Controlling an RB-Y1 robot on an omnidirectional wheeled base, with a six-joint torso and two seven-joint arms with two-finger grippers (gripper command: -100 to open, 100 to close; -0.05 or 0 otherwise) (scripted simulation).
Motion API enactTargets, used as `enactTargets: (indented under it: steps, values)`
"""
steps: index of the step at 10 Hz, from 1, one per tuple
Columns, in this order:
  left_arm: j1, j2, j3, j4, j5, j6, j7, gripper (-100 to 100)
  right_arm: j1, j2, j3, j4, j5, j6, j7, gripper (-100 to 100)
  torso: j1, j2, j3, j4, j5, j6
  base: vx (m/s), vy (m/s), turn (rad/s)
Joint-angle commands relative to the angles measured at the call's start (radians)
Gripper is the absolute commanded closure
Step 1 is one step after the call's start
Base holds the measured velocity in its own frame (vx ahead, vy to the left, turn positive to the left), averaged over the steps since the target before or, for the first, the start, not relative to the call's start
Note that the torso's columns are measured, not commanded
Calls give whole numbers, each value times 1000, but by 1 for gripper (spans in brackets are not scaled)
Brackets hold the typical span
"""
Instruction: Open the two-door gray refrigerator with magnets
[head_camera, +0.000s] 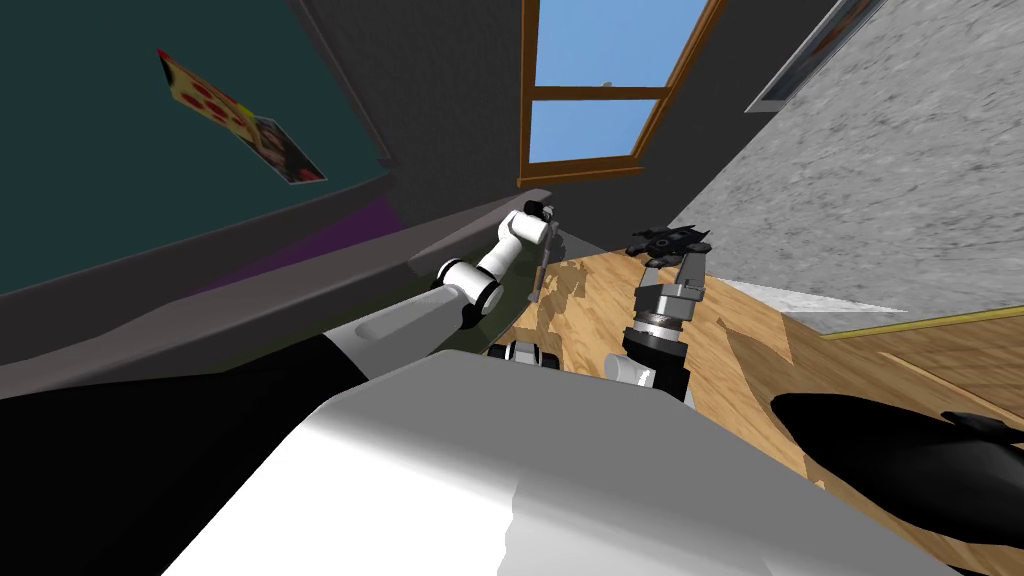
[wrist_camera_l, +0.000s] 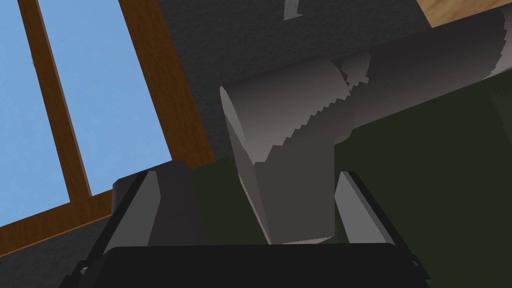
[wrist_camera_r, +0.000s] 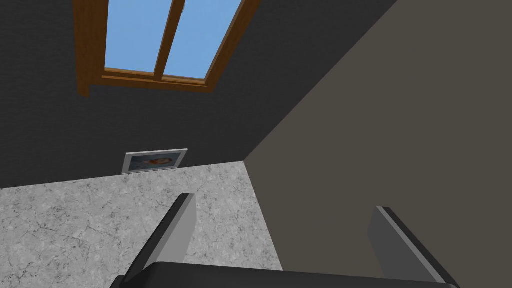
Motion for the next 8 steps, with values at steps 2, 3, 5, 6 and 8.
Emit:
enactTargets:
  steps: [2,3,5,6,8]
  values:
    - [16,4,-2,-35,5,17,-4,-100,0,0,0,0,0,0,0,0,1,1,1,2,0,-1,4,-2,-10]
    - [21,3,-3,-38,6,25,-5,0,0,0,0,0,0,0,0,0,2,0,0,-2,1,-2,9,-4,-16]
    - [28,-1,-4,-32,7,29,-4,0,0,0,0,0,0,0,0,0,4,-5,-4,-7,1,-4,4,-6,-17]
    - [31,-2,-4,-30,7,30,-4,0,0,0,0,0,0,0,0,0,4,-7,-5,-9,1,-4,3,-5,-12]
    - [34,-4,-5,-27,8,32,-4,0,0,0,0,0,0,0,0,0,3,-10,-7,-11,1,-3,0,0,0]
